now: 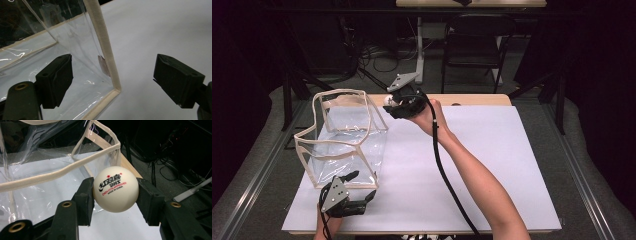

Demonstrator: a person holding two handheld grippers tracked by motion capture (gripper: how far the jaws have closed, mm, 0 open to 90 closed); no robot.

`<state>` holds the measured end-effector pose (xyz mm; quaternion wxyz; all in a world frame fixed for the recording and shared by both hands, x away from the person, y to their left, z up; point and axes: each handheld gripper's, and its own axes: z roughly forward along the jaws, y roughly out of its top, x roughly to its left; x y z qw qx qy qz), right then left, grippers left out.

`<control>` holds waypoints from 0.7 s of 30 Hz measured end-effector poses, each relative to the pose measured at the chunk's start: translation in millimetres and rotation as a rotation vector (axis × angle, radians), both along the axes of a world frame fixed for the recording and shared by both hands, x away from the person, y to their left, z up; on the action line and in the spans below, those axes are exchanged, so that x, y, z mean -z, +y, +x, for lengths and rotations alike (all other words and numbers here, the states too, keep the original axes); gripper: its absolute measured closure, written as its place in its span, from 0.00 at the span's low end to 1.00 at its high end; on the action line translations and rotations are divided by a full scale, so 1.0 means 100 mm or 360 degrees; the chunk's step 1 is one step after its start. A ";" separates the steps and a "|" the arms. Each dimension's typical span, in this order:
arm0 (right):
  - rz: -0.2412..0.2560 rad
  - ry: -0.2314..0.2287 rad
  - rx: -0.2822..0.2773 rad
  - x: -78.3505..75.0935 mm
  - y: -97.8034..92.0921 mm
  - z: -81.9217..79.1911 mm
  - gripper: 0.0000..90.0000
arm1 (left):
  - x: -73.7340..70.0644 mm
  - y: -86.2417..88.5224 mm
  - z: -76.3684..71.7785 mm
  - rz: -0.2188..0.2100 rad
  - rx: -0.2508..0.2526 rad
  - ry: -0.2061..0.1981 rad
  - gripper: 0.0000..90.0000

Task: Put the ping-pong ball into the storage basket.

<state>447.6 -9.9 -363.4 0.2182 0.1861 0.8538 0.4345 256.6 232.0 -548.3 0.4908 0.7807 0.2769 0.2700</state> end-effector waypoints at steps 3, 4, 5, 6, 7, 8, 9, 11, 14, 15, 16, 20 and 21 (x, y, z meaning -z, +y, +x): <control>-0.0003 -0.0002 -0.0007 -0.01 0.02 -0.01 0.57 | 0.00 0.00 0.00 0.0003 0.0003 -0.0001 0.18; -0.0001 -0.0002 -0.0007 -0.01 0.03 -0.01 0.57 | 0.00 0.00 0.00 0.0003 0.0003 -0.0001 0.18; 0.0001 -0.0001 -0.0008 -0.02 0.03 -0.01 0.57 | 0.00 0.00 0.00 0.0003 0.0003 -0.0002 0.18; 0.0004 -0.0003 -0.0011 -0.02 0.03 -0.01 0.57 | 0.00 0.00 0.00 0.0003 0.0002 -0.0002 0.18; 0.0004 -0.0001 -0.0011 -0.02 0.04 -0.01 0.57 | 0.00 0.00 0.00 0.0000 0.0000 0.0000 0.18; 0.0003 -0.0002 -0.0010 -0.02 0.05 -0.01 0.57 | 0.00 0.00 0.00 0.0001 -0.0003 0.0000 0.18; 0.0002 0.0000 -0.0013 -0.03 0.05 -0.02 0.57 | 0.00 0.00 0.00 0.0000 -0.0003 -0.0002 0.18; 0.0000 -0.0006 -0.0018 -0.03 0.06 -0.02 0.57 | 0.00 0.00 0.00 0.0001 -0.0001 -0.0002 0.18; 0.0007 -0.0001 -0.0019 -0.04 0.08 -0.02 0.57 | 0.00 0.00 0.00 0.0001 0.0000 0.0000 0.18; 0.0010 -0.0001 -0.0022 -0.04 0.09 -0.02 0.57 | 0.00 0.00 0.00 0.0003 0.0001 0.0000 0.18; 0.0008 -0.0003 -0.0028 -0.05 0.09 -0.03 0.57 | 0.00 0.00 0.00 0.0003 0.0004 -0.0001 0.18; 0.0011 -0.0010 -0.0043 -0.07 0.14 -0.05 0.57 | 0.00 0.00 0.00 0.0000 -0.0004 -0.0001 0.18; 0.0007 -0.0007 -0.0046 -0.08 0.15 -0.05 0.57 | 0.00 0.00 0.00 -0.0001 -0.0004 -0.0001 0.18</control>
